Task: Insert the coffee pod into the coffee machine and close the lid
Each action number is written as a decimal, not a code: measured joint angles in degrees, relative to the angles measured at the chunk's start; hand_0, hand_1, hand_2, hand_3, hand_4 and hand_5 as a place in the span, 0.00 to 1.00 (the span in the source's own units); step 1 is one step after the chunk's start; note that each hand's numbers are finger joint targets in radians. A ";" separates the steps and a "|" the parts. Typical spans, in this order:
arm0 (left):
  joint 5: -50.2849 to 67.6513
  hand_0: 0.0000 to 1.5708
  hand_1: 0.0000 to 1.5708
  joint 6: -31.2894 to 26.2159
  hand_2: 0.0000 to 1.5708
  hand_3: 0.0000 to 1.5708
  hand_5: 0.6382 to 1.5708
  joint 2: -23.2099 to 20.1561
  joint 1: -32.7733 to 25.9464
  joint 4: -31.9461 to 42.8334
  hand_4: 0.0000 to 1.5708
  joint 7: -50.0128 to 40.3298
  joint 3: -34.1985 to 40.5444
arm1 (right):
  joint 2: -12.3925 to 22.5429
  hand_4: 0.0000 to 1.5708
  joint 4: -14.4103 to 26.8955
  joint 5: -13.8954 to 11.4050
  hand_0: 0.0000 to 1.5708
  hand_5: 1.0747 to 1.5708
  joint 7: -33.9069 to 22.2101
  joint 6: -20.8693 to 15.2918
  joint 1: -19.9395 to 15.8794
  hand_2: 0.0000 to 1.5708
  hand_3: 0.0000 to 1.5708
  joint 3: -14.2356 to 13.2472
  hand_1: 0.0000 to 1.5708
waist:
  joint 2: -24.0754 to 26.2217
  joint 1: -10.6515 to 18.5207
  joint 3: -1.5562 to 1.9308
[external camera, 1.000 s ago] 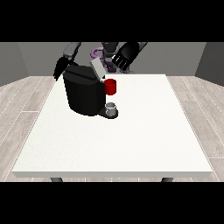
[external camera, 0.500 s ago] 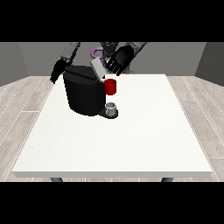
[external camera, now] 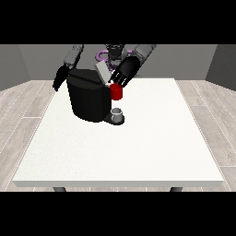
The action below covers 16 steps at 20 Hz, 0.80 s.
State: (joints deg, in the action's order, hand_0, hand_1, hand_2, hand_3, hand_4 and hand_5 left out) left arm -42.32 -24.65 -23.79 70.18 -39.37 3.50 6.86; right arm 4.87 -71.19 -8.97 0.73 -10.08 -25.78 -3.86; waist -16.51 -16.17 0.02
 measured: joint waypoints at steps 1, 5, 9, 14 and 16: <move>0.03 0.76 0.76 0.01 0.79 0.77 1.00 -0.25 0.63 0.43 0.28 -0.16 0.29 | -0.50 0.11 -0.32 -0.40 0.00 1.00 0.24 -0.40 -0.16 0.00 0.00 0.52 0.00 | -0.47 -0.44 -0.01; -0.08 0.76 0.76 0.00 0.80 0.76 1.00 0.06 0.79 1.26 0.27 0.34 0.25 | -1.09 0.00 -0.71 -0.81 0.00 1.00 -0.39 -1.24 -0.48 0.00 0.00 0.82 0.00 | -0.31 -0.47 0.00; -0.55 0.77 0.77 0.64 0.80 0.76 1.00 -0.97 1.29 1.91 0.26 1.22 0.44 | -0.43 0.00 -1.23 -0.62 0.00 1.00 -1.54 -0.49 -1.05 0.00 0.00 0.77 0.00 | -0.90 -1.12 -0.02; -1.14 0.77 0.77 1.02 0.79 0.76 1.00 -0.93 1.97 2.34 0.23 0.81 0.34 | -0.15 0.00 -0.42 -0.02 0.00 1.00 -1.02 -0.17 -1.13 0.00 0.00 0.09 0.00 | -0.98 -1.10 -0.08; -1.15 0.77 0.77 1.02 0.79 0.76 1.00 -1.39 2.35 2.63 0.22 1.09 0.60 | 0.09 0.09 -0.38 -0.05 0.00 1.00 -0.88 0.05 -1.17 0.00 0.00 0.10 0.00 | -1.22 -1.24 -0.09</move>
State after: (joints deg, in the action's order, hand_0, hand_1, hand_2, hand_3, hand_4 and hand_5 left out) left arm -43.46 -23.63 -25.17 72.53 -36.74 4.59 7.46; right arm 4.96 -71.57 -9.02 -0.16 -10.03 -26.95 -3.76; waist -17.73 -17.42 -0.07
